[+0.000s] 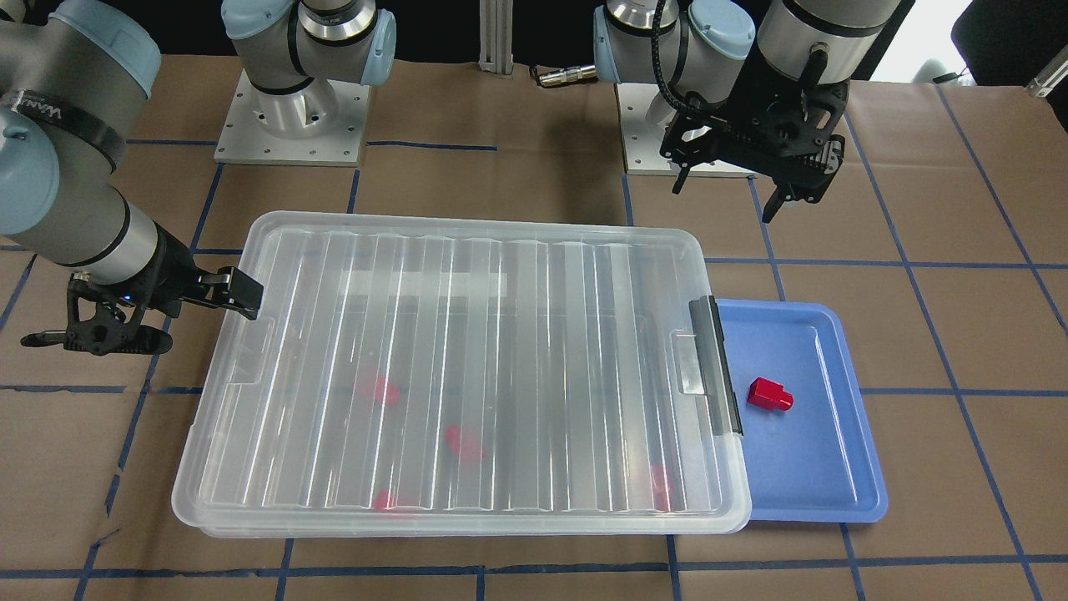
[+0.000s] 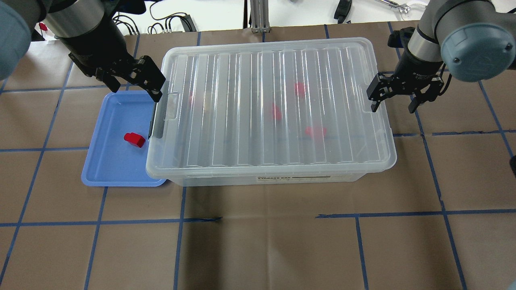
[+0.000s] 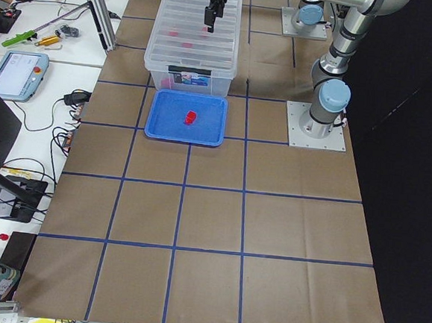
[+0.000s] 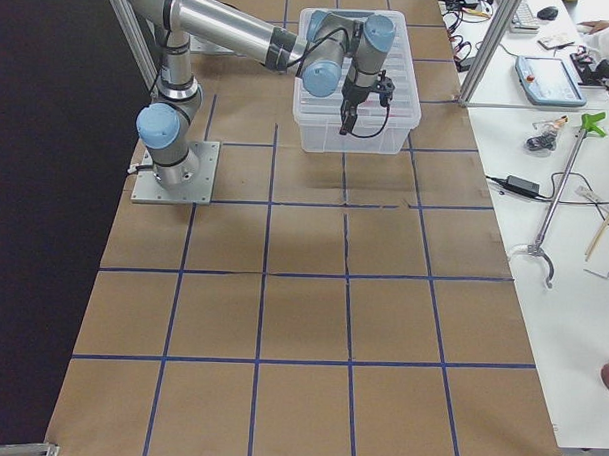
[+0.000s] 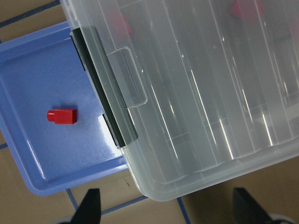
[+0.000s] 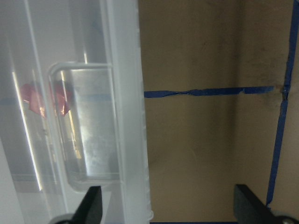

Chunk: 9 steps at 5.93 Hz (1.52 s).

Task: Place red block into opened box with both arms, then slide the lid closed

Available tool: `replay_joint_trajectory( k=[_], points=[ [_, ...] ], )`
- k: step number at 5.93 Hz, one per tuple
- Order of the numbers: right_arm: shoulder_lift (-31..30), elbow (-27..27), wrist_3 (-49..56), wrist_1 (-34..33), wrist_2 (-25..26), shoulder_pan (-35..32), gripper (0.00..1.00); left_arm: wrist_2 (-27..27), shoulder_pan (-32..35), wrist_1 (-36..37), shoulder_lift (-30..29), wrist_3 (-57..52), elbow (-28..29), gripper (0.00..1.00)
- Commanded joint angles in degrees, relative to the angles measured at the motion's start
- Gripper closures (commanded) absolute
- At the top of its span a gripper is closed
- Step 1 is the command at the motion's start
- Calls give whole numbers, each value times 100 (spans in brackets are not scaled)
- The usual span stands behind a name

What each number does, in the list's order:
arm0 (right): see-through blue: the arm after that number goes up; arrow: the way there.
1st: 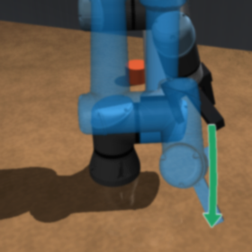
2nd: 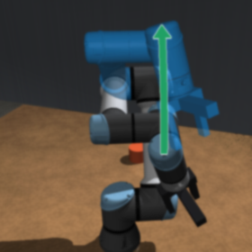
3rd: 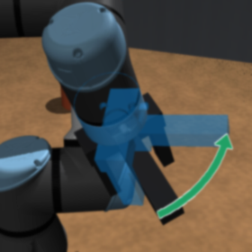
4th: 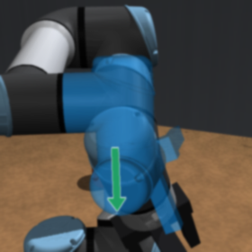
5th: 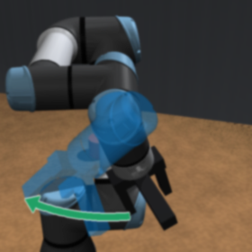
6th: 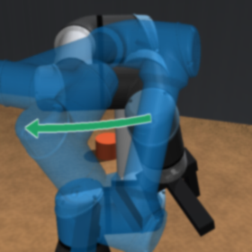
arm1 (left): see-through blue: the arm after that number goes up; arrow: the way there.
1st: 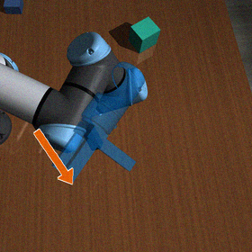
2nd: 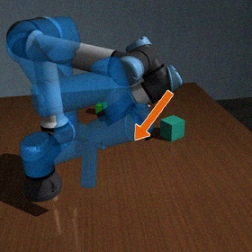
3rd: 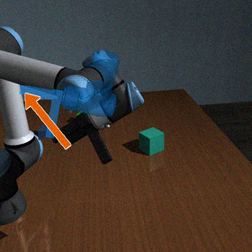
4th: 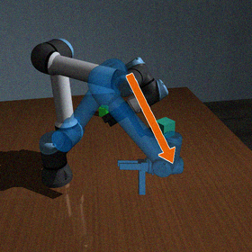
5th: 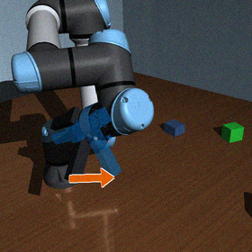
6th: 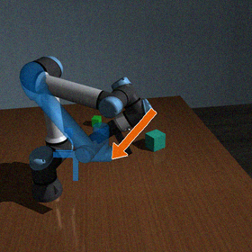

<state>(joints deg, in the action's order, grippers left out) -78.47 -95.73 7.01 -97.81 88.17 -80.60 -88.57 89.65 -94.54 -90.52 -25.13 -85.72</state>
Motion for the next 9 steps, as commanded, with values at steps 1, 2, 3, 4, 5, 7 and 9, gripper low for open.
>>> replay_joint_trajectory(
  k=[1, 2, 3, 4, 5, 7, 9],
  points=[
    [25, -42, 20, -132, 373, 53, 0, -2, -306, 14, -149, -2700, -42, 2],
    [25, -42, 20, -133, 429, 97, 0, 7, -552, -56, -177, -3943, -33, 2],
    [25, -42, 150, -202, 534, 202, 0, 7, -658, -56, -186, -4739, 28, 2],
    [25, -42, 378, -212, 752, 455, 0, -28, -677, 5, -186, -5948, -50, 2],
    [16, -33, 702, -221, 755, 771, 0, -351, -834, 14, -220, -6795, -68, 2],
    [-28, -24, 1187, -438, 929, 1335, 0, -406, -1326, 336, -518, -7969, -260, 2],
    [-19, -33, 1408, -599, 1071, 1625, 0, -406, -1345, 1179, -546, -8165, -1126, 2]
  ],
)
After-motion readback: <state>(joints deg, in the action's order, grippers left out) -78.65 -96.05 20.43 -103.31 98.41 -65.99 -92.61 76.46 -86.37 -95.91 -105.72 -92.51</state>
